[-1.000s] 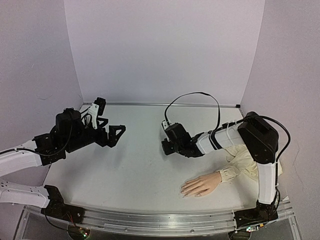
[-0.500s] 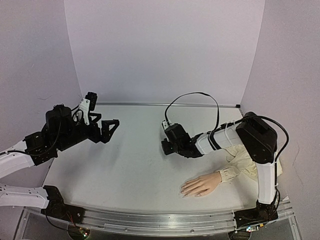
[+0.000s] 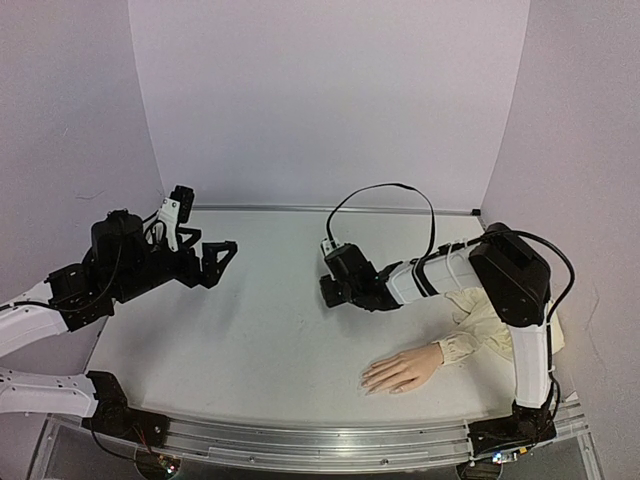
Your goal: Paint the nails
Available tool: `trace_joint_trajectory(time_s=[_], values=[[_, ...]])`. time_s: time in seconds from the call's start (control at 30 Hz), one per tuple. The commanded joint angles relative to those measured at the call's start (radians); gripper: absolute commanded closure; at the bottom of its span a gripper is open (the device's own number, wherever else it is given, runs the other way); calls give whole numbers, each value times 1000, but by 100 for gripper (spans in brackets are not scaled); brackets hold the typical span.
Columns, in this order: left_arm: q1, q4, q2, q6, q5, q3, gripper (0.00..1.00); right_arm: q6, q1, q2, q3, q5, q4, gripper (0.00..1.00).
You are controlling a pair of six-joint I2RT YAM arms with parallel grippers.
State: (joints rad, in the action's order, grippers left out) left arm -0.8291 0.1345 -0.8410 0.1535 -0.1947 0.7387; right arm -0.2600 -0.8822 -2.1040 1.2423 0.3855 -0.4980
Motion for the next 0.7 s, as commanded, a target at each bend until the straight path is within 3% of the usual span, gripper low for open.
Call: trace_joint_trajectory(time_s=[0.0, 0.1, 0.3, 0.5, 0.67], values=[[5, 5, 28, -20, -24, 55, 1, -14, -3, 49, 61, 4, 105, 53], [5, 14, 36, -23, -30, 64, 1, -15, -3, 144, 54, -18, 137, 35], [5, 80, 59, -36, -69, 119, 1, 9, -2, 404, 0, 6, 264, 9], [5, 168, 105, -82, -143, 210, 0, 56, 1, 733, -26, 87, 435, 2], [7, 223, 161, -130, -218, 284, 1, 112, 1, 984, -29, 219, 524, 2]])
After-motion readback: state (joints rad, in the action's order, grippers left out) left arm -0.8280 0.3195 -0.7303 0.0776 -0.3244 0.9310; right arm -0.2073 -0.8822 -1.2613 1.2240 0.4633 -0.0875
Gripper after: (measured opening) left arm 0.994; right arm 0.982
